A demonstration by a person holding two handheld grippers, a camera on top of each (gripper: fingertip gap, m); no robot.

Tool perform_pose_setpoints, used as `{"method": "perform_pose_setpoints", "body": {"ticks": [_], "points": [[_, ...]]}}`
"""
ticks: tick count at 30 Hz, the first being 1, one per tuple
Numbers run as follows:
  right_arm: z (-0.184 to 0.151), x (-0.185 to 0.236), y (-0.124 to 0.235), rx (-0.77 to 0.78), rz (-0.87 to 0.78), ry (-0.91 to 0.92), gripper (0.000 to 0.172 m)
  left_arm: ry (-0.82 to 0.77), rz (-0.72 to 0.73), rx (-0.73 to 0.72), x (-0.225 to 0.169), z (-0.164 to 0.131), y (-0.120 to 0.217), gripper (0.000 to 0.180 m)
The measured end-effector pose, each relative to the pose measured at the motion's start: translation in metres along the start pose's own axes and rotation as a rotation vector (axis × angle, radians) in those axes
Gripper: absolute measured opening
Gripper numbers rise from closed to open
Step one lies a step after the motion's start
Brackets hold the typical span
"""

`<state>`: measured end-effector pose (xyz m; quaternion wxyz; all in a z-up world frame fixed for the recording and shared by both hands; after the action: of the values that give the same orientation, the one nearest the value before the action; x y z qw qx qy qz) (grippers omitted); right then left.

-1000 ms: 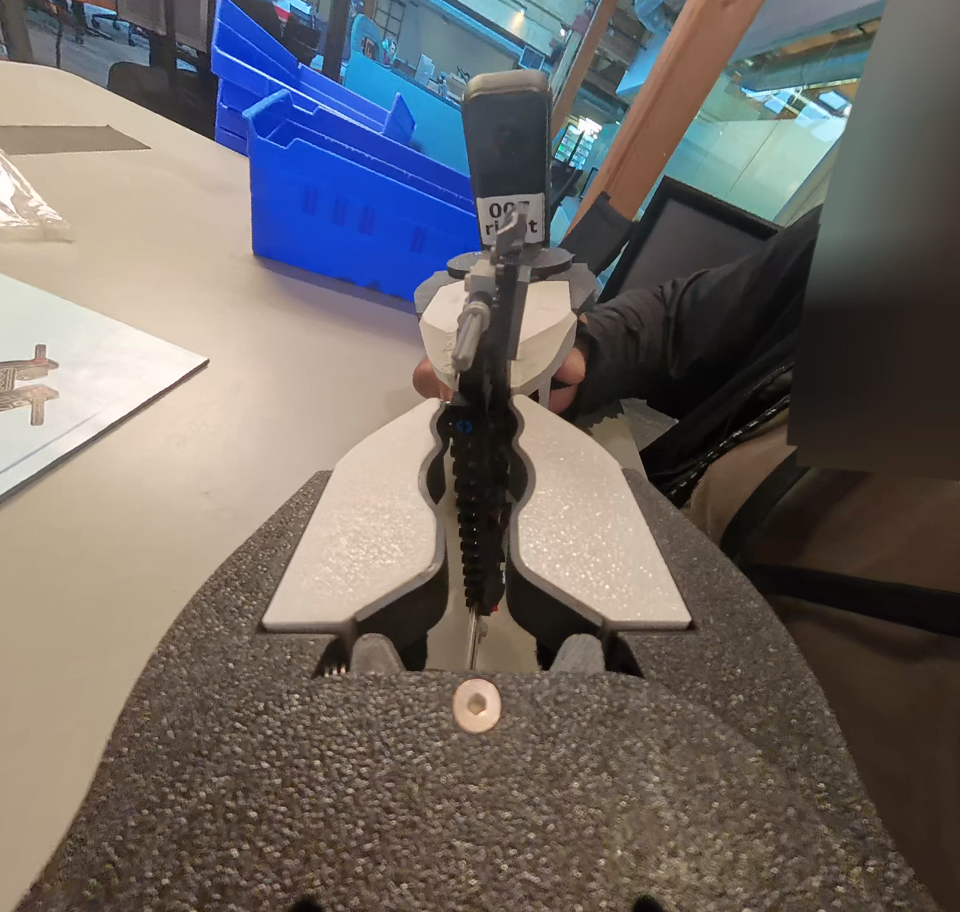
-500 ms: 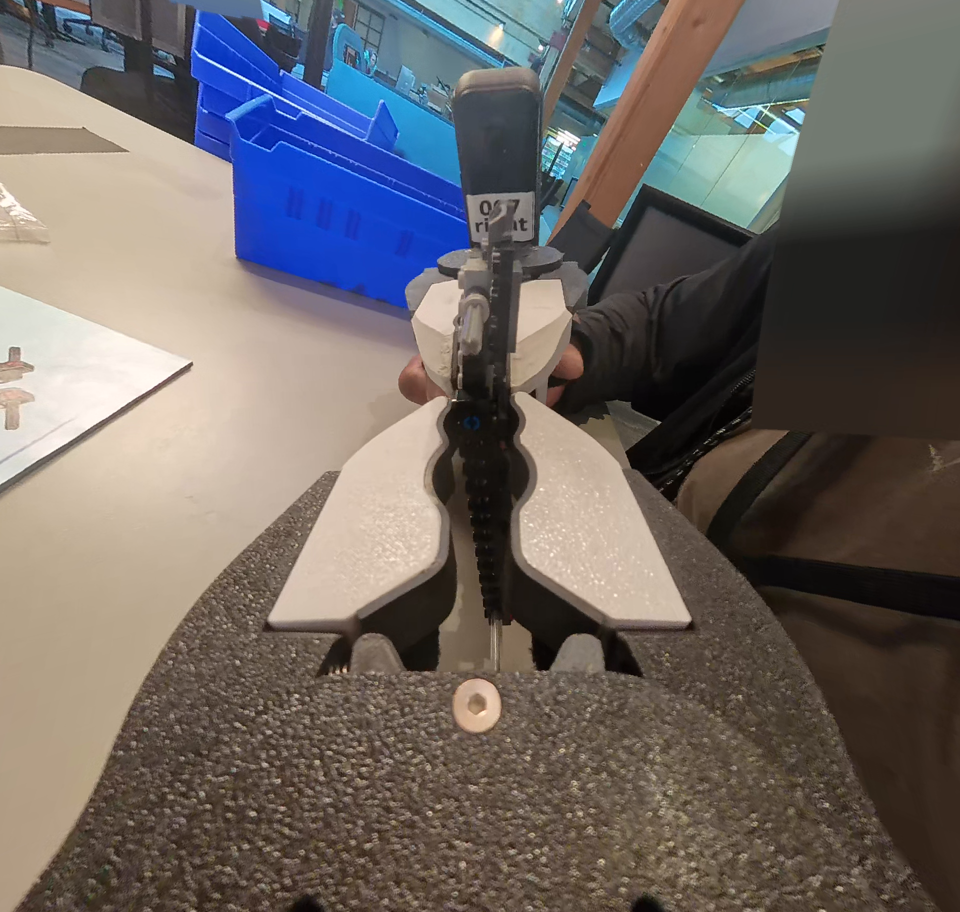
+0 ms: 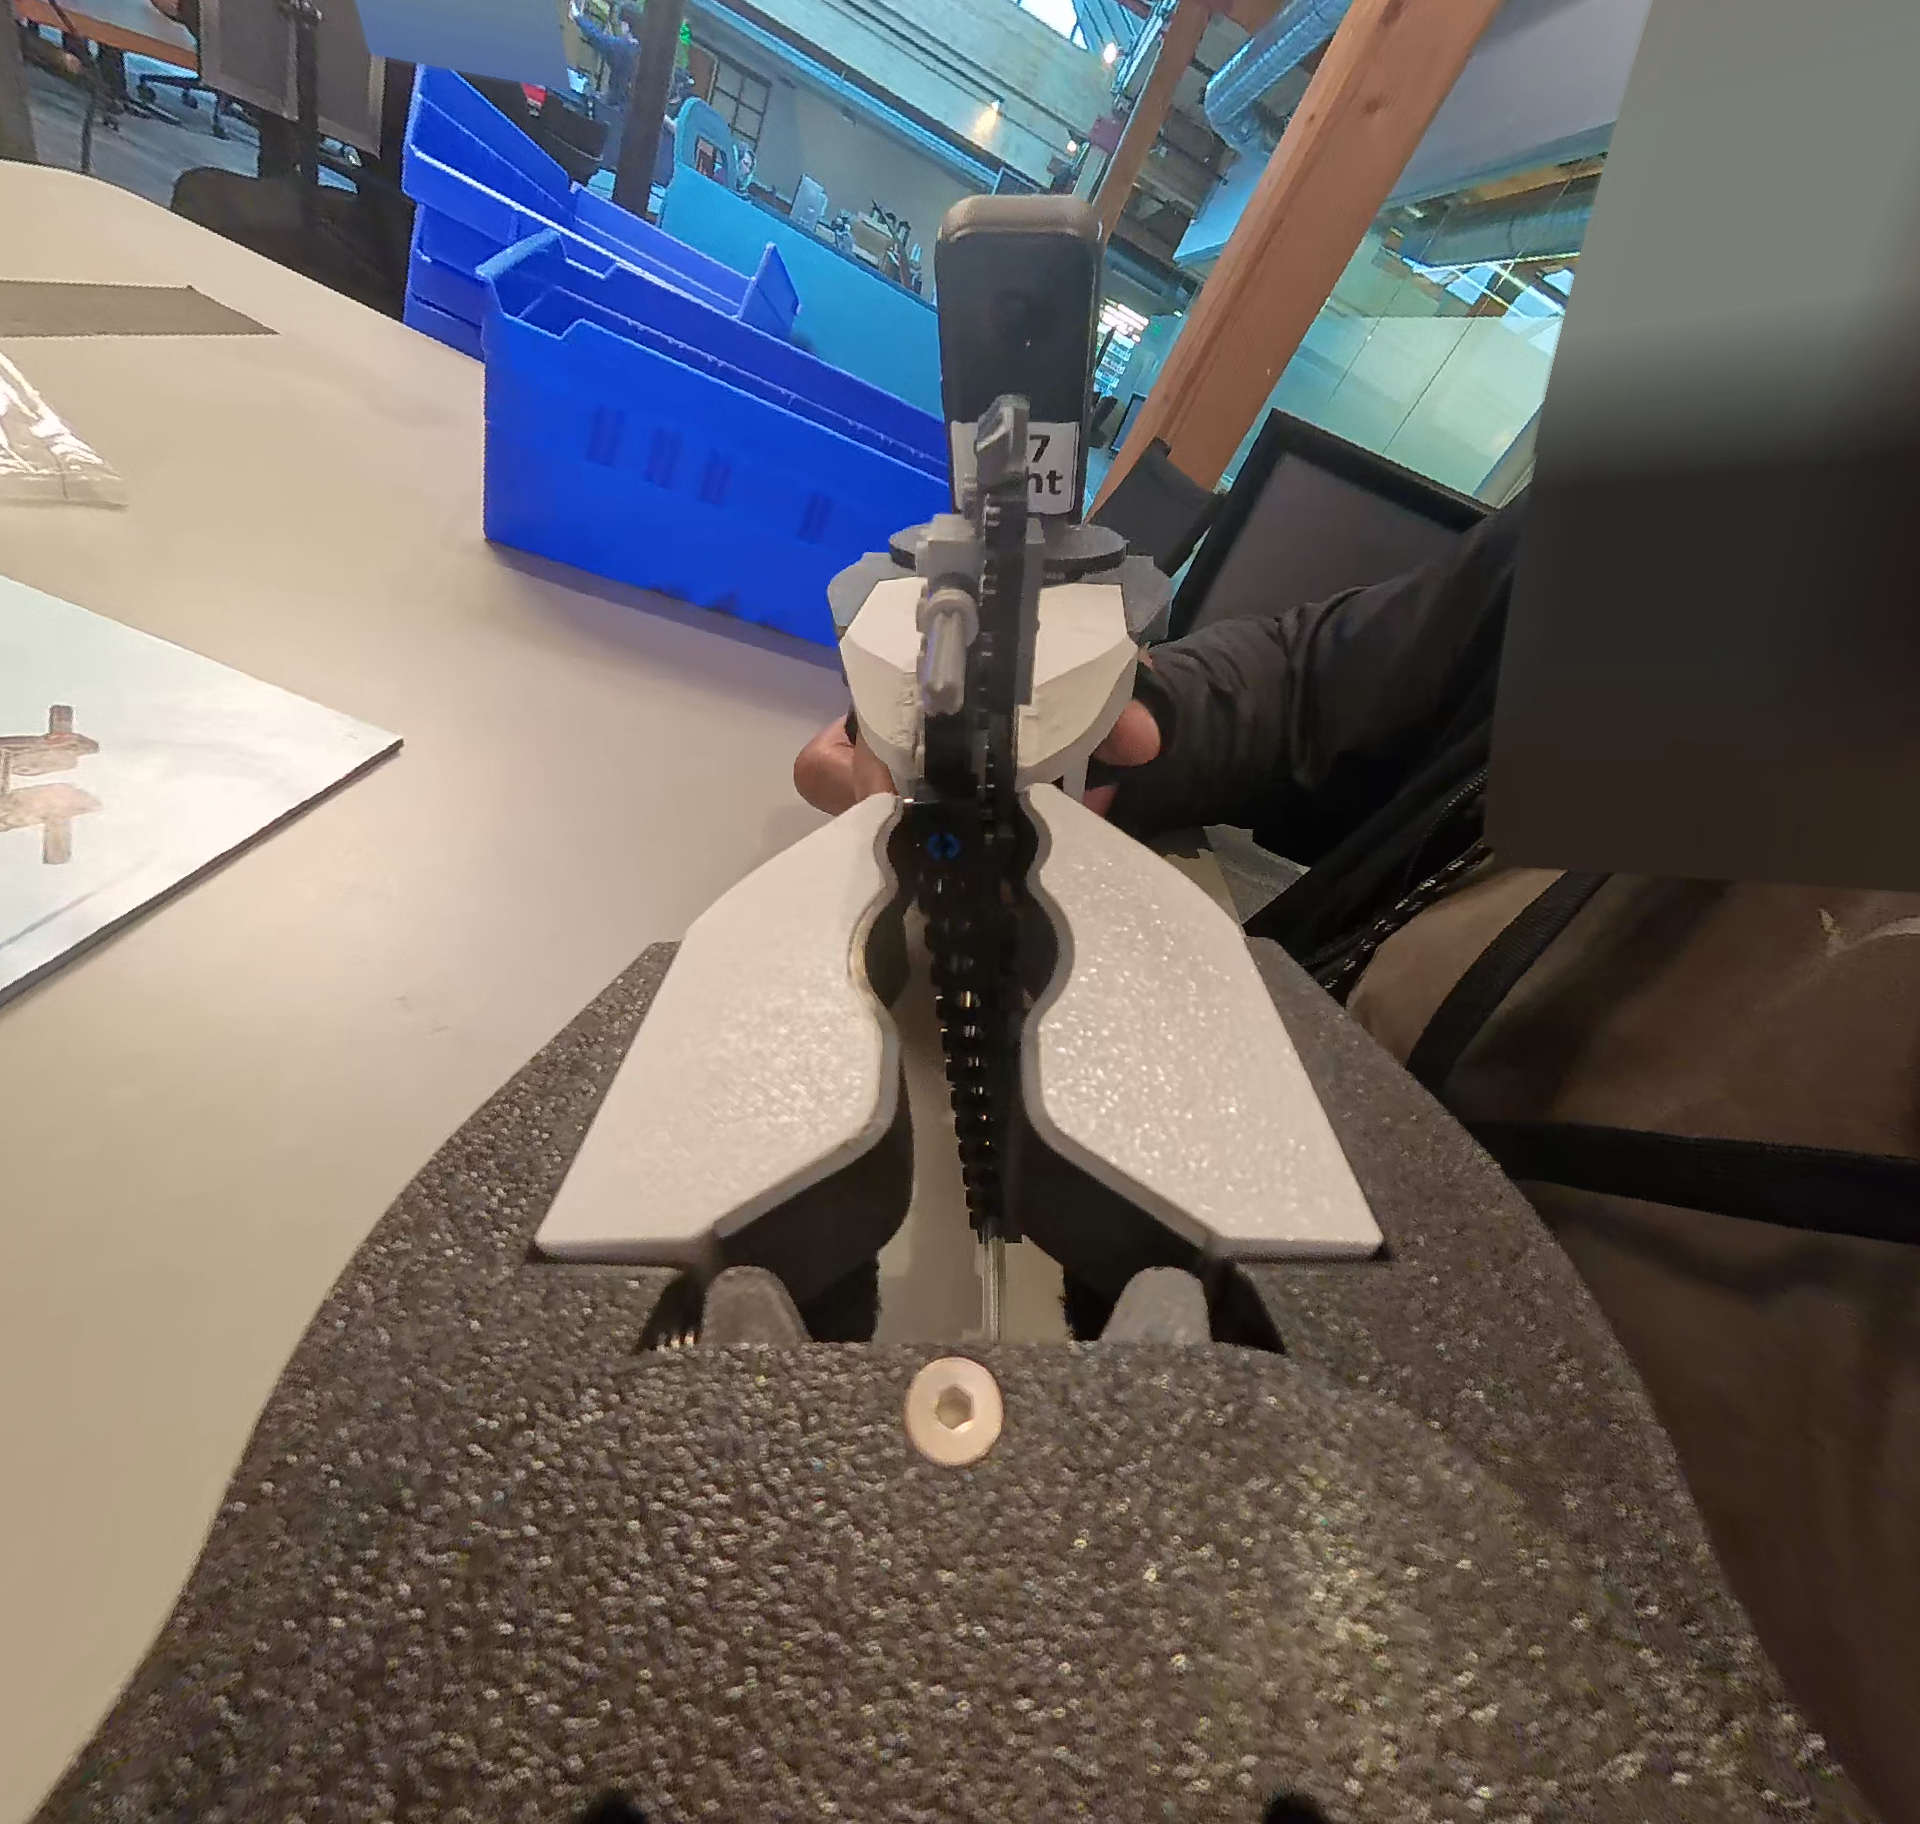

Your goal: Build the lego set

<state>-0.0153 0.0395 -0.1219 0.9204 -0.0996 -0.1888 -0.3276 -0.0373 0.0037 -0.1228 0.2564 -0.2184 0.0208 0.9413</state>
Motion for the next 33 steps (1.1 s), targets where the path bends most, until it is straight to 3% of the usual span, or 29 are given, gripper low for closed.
{"method": "perform_pose_setpoints", "body": {"ticks": [10,18,23,33], "points": [[-0.002,0.006,0.002,0.018,0.056,0.039,0.015,-0.169,0.03,0.053,-0.008,0.0,-0.001,0.017],[-0.007,-0.004,0.001,0.099,-0.042,0.128,0.025,-0.159,0.045,0.116,-0.002,-0.006,0.001,0.017],[-0.009,0.0,0.001,0.109,-0.02,0.139,0.017,-0.133,0.038,0.137,-0.002,-0.01,0.0,0.017],[-0.008,0.007,0.002,0.111,0.042,0.136,0.016,-0.16,0.018,0.156,-0.009,-0.01,-0.001,0.017]]}}
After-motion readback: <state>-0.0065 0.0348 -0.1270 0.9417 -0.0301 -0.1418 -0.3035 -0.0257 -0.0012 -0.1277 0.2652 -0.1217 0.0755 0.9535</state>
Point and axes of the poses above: each gripper's, where its closed fingertips meet, y back along the fingers, z out of its top, x = y × z across the jaws, the point moved 2 cm from there along y, back along the fingers, and after that the axes turned 6 degrees about -x, right-handed, at the moved point
